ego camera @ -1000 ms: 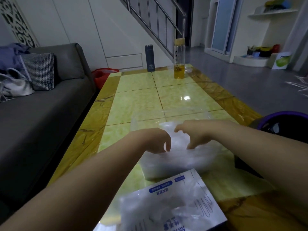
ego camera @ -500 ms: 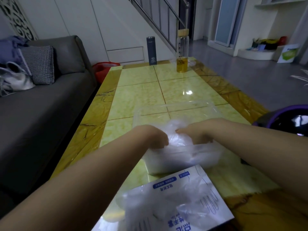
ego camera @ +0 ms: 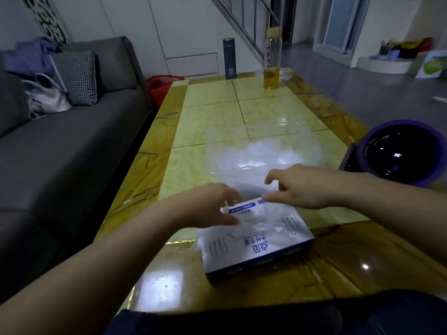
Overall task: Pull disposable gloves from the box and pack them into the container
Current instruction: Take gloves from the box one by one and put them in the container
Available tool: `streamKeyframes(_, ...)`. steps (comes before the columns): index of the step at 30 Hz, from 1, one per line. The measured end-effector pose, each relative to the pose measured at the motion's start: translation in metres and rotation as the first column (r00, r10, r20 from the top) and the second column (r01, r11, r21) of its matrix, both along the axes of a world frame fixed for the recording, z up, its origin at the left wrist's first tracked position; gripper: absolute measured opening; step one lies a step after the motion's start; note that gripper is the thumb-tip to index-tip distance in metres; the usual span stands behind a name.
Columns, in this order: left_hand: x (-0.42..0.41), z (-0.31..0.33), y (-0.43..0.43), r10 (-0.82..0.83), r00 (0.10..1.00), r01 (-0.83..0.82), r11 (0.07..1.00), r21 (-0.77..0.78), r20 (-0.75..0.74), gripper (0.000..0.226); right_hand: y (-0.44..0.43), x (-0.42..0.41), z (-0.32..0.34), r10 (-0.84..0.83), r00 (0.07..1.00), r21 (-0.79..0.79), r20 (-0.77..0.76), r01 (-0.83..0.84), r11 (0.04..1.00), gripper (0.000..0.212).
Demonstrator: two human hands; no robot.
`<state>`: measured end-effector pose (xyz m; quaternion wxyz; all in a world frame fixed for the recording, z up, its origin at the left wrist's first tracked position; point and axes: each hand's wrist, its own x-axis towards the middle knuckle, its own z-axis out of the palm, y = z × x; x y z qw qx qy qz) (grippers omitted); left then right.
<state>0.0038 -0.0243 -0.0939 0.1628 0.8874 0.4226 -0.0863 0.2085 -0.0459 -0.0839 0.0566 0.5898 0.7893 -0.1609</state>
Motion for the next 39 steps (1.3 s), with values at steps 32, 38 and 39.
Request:
streamKeyframes(32, -0.039, 0.025, 0.003, 0.484, 0.472, -0.114, 0.862, -0.494, 0.737, 0.023, -0.001, 0.000, 0.040, -0.445, 0.071, -0.402, -0.893, 0.317, 0.859, 0.017)
streamKeyframes(38, -0.044, 0.052, -0.007, 0.366, 0.679, -0.266, 0.931, -0.252, 0.636, 0.098, 0.002, -0.009, 0.055, -0.389, 0.006, -0.362, -0.921, 0.355, 0.862, 0.039)
streamKeyframes(39, -0.039, 0.057, -0.013, 0.326, 0.689, -0.264, 0.945, -0.195, 0.648, 0.101, 0.002, -0.010, 0.057, -0.387, -0.005, -0.364, -0.922, 0.355, 0.861, 0.041)
